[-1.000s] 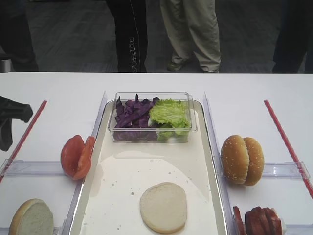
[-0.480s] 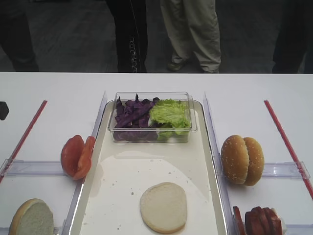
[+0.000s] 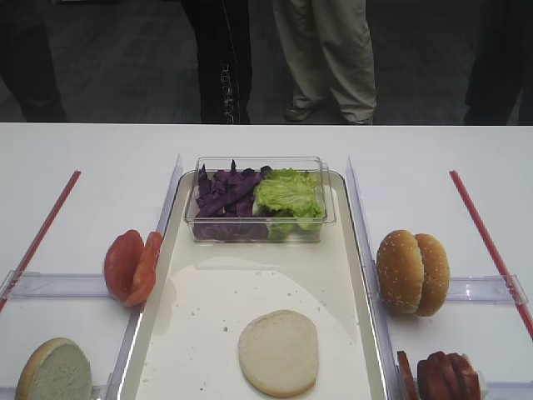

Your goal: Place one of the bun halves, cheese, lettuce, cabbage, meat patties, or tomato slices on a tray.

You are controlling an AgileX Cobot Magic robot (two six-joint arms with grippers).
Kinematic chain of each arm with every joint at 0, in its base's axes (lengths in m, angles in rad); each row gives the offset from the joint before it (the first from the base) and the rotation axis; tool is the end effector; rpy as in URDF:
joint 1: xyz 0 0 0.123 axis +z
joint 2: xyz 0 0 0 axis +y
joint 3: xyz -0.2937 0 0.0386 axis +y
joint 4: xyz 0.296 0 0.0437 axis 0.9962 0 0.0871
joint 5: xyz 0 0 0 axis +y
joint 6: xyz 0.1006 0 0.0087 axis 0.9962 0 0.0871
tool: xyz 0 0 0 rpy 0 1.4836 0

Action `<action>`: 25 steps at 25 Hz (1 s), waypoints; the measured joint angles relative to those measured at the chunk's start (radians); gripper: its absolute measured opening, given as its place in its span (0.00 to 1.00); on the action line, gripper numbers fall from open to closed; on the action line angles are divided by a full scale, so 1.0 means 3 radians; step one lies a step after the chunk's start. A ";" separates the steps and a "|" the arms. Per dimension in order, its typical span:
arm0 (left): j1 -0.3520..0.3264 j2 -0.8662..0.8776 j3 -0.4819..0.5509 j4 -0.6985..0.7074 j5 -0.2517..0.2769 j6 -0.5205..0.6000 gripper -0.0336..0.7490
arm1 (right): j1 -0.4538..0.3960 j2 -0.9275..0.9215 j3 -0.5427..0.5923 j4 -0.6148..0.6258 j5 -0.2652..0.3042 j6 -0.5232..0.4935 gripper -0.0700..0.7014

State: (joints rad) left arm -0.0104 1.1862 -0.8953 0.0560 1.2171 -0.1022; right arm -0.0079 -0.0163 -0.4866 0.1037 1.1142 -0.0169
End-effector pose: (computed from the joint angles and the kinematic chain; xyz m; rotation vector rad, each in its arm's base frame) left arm 0.2368 0.0028 0.2670 -0.1140 2.9859 0.0679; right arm 0.0312 0.0091 0.2876 -0.0178 2.0921 0.1101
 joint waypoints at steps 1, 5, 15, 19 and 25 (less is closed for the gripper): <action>0.0000 -0.0160 0.0048 -0.0004 0.0021 0.0000 0.42 | 0.0000 0.0000 0.0000 0.0000 0.0000 0.0006 0.69; 0.0000 -0.0436 0.0127 -0.0004 0.0034 0.0000 0.42 | 0.0000 0.0000 0.0000 0.0000 0.0000 0.0006 0.69; 0.0000 -0.1239 0.0447 -0.0004 0.0069 0.0000 0.42 | 0.0000 0.0000 0.0000 0.0000 -0.0006 0.0006 0.69; 0.0000 -0.1456 0.0512 -0.0004 0.0082 0.0000 0.42 | 0.0000 0.0000 0.0000 0.0000 -0.0006 0.0006 0.69; 0.0000 -0.1861 0.0676 -0.0004 0.0110 -0.0006 0.42 | 0.0000 0.0000 0.0000 0.0000 -0.0006 0.0006 0.69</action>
State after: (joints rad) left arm -0.0104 0.6278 -0.6927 0.0546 1.2502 -0.1040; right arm -0.0079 -0.0163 -0.4866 0.1037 1.1123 -0.0150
